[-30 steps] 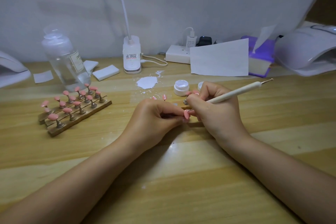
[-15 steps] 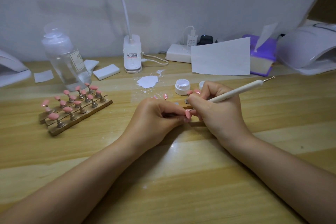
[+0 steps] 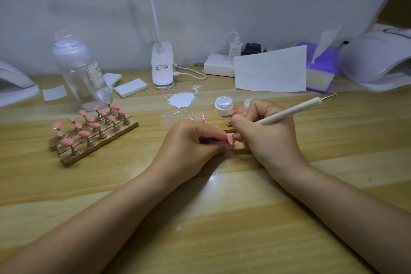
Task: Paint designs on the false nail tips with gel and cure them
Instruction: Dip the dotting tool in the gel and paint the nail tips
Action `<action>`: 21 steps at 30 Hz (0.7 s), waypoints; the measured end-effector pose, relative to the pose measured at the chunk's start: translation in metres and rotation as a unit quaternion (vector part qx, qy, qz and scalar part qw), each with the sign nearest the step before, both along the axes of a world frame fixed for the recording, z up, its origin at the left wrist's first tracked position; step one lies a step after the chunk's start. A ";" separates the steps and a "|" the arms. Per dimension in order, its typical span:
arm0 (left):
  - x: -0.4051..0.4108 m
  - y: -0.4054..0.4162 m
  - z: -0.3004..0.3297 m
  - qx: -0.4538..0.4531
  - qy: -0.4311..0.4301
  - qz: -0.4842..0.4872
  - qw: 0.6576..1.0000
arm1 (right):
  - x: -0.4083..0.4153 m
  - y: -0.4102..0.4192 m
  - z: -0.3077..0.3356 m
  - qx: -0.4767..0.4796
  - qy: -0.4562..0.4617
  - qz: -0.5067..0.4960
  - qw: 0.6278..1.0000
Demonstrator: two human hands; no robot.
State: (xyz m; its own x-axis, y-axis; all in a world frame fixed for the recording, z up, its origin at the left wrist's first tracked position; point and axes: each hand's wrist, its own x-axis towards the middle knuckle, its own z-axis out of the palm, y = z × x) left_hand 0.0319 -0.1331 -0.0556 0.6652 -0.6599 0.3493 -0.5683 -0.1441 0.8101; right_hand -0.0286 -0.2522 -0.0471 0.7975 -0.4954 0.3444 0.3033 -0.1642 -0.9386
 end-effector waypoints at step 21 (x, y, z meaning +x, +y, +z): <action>0.001 0.000 0.000 -0.002 -0.006 -0.003 1.000 | 0.000 0.001 0.000 0.004 -0.001 -0.005 1.000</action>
State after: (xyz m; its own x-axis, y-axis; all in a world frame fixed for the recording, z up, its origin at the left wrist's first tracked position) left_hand 0.0326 -0.1326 -0.0559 0.6566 -0.6627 0.3601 -0.5794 -0.1375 0.8034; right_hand -0.0291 -0.2514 -0.0467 0.7918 -0.5066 0.3412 0.3026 -0.1599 -0.9396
